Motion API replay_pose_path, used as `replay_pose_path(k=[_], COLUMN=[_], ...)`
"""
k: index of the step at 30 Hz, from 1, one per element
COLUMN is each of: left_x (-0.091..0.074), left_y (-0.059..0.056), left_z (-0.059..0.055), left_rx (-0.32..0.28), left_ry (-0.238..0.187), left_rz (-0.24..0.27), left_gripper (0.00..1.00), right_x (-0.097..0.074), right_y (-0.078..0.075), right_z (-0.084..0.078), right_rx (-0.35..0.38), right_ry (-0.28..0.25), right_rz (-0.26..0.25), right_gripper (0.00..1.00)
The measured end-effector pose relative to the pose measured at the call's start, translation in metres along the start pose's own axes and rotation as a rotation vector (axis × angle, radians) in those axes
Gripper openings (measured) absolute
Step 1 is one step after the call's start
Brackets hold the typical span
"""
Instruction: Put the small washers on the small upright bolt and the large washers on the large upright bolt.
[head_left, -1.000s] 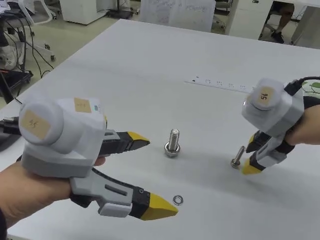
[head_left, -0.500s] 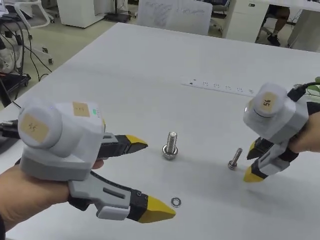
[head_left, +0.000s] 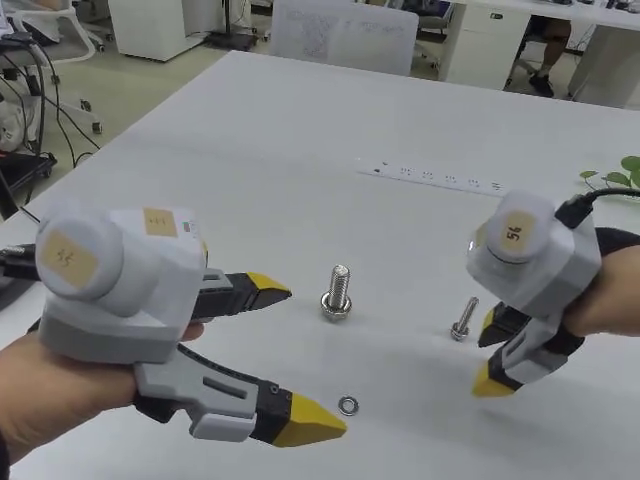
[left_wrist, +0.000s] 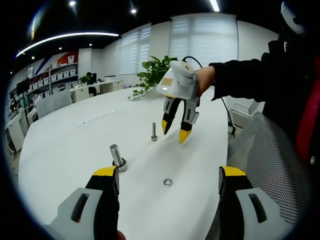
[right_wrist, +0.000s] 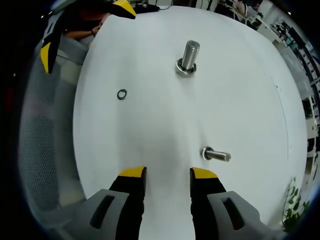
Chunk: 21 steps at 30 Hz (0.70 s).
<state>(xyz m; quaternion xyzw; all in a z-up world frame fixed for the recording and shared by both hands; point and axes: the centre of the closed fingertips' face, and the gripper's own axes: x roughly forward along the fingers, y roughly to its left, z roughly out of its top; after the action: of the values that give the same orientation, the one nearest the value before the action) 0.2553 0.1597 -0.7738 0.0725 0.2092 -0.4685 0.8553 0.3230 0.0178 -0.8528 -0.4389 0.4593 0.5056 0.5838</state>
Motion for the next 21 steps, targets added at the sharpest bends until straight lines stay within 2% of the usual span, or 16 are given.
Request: replay_pose_path(k=[5, 21], left_x=[0.000, -0.002], left_y=[0.001, 0.002], left_z=[0.000, -0.001], left_rx=[0.001, 0.004], left_ry=[0.001, -0.001], left_rz=[0.001, 0.011], left_gripper=[0.81, 0.81], right_x=[0.000, 0.009], right_y=[0.014, 0.041], right_z=[0.016, 0.064], right_rx=[-0.043, -0.153], right_ry=[-0.015, -0.052], right_rz=[0.018, 0.055], right_gripper=[0.36, 0.35])
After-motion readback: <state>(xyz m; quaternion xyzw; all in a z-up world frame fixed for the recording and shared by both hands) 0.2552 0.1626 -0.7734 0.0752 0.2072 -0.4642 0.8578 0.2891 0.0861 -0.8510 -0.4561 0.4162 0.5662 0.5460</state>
